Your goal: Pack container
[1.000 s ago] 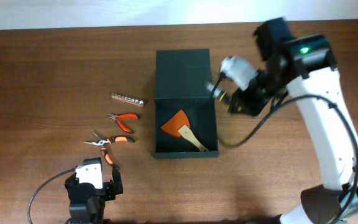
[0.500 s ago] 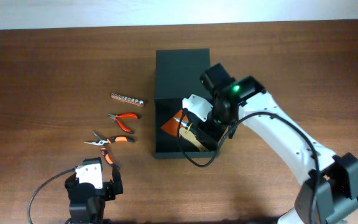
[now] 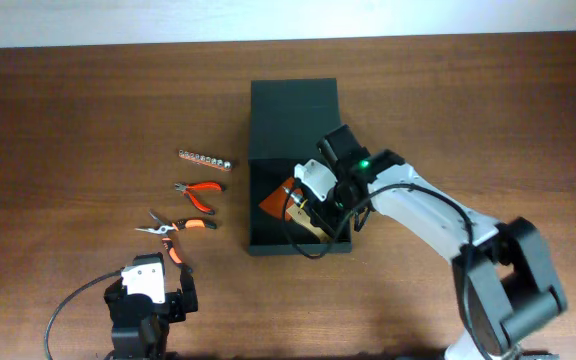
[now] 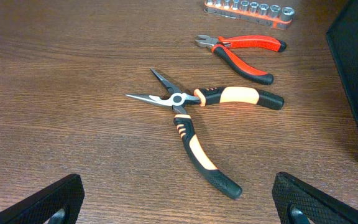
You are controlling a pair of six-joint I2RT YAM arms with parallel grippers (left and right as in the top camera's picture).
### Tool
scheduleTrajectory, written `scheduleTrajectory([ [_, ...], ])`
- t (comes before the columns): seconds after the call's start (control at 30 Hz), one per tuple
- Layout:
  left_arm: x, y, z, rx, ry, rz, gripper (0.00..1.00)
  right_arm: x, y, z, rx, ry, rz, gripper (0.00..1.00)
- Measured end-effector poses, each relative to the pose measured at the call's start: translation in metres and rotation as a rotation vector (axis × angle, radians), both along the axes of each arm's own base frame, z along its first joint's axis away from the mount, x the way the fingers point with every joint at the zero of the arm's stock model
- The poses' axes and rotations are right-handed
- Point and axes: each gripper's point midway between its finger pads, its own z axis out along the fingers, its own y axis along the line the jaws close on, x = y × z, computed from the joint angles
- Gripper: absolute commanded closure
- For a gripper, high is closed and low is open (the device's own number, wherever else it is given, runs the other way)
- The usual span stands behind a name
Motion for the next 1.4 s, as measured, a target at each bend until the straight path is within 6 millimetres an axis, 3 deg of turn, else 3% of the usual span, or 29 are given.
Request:
scheduleTrajectory([
  [0.17, 0.0, 0.0, 0.0, 0.0, 0.0, 0.0, 0.01, 0.005, 0.001, -0.013, -0.01, 0.005, -0.019, 0.77],
  [0.23, 0.0, 0.0, 0.0, 0.0, 0.0, 0.0, 0.01, 0.005, 0.001, -0.015, -0.013, 0.01, -0.026, 0.62],
  [0.3, 0.0, 0.0, 0.0, 0.0, 0.0, 0.0, 0.01, 0.006, 0.001, -0.016, -0.016, 0.013, -0.028, 0.36],
  [0.37, 0.0, 0.0, 0.0, 0.0, 0.0, 0.0, 0.01, 0.005, 0.001, -0.016, -0.015, 0.017, -0.038, 0.27],
  [0.57, 0.0, 0.0, 0.0, 0.0, 0.0, 0.0, 0.01, 0.002, 0.006, -0.014, 0.017, 0.038, -0.041, 0.24],
  [0.67, 0.0, 0.0, 0.0, 0.0, 0.0, 0.0, 0.01, 0.0, 0.013, -0.002, 0.062, 0.052, -0.043, 0.23],
  [0.8, 0.0, 0.0, 0.0, 0.0, 0.001, 0.0, 0.01, -0.002, 0.022, 0.039, 0.129, 0.027, -0.037, 0.2],
  [0.93, 0.0, 0.0, 0.0, 0.0, 0.0, 0.0, 0.01, -0.013, 0.023, 0.114, 0.197, -0.087, -0.019, 0.16],
  [1.07, 0.0, 0.0, 0.0, 0.0, 0.0, 0.0, 0.01, -0.038, -0.004, 0.193, 0.234, -0.275, -0.041, 0.16],
  [1.2, 0.0, 0.0, 0.0, 0.0, 0.0, 0.0, 0.01, -0.072, -0.047, 0.251, 0.244, -0.477, -0.101, 0.16],
  [1.27, 0.0, 0.0, 0.0, 0.0, 0.0, 0.0, 0.01, -0.086, -0.063, 0.268, 0.265, -0.56, -0.134, 0.16],
  [1.4, 0.0, 0.0, 0.0, 0.0, 0.0, 0.0, 0.01, -0.116, -0.091, 0.267, 0.282, -0.643, -0.182, 0.15],
])
